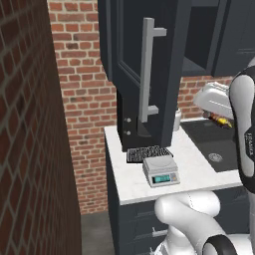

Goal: Pick the bar and place it on the digital scale for weighing, and close the cabinet.

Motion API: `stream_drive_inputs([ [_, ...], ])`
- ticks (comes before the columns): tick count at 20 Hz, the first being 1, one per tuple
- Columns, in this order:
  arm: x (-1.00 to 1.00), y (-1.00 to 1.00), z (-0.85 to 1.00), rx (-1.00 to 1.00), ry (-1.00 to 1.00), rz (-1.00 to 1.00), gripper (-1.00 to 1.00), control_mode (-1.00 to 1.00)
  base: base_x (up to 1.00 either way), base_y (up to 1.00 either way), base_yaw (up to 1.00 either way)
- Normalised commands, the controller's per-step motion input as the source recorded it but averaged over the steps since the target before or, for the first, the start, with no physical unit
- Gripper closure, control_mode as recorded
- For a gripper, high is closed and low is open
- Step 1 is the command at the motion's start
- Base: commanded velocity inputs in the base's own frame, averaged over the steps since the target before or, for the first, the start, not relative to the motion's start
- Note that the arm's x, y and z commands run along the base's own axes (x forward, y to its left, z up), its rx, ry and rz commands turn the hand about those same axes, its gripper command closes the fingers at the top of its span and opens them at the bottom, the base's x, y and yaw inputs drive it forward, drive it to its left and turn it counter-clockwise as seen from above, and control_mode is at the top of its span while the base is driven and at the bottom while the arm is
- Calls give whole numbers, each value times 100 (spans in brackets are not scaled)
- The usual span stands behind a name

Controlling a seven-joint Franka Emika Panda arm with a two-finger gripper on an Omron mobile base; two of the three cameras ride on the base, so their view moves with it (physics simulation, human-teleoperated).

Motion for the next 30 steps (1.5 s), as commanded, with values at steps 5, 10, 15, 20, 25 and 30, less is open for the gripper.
stream_drive_inputs([
  [5, -14, 0, 0, 0, 0, 27, 100, -100, 0, 0, 0],
  [10, 0, 0, -15, 0, -7, 29, 100, -100, 0, 0, 0],
  [15, 0, 0, -38, -3, -27, 29, 100, -100, 0, 0, 0],
  [20, 0, 0, -39, -4, -35, 29, 100, -100, 0, 0, 0],
  [25, 1, 0, -32, -2, -21, 30, 100, -100, 0, 0, 0],
  [30, 5, 0, -31, -1, 0, 28, 100, -100, 0, 0, 0],
])
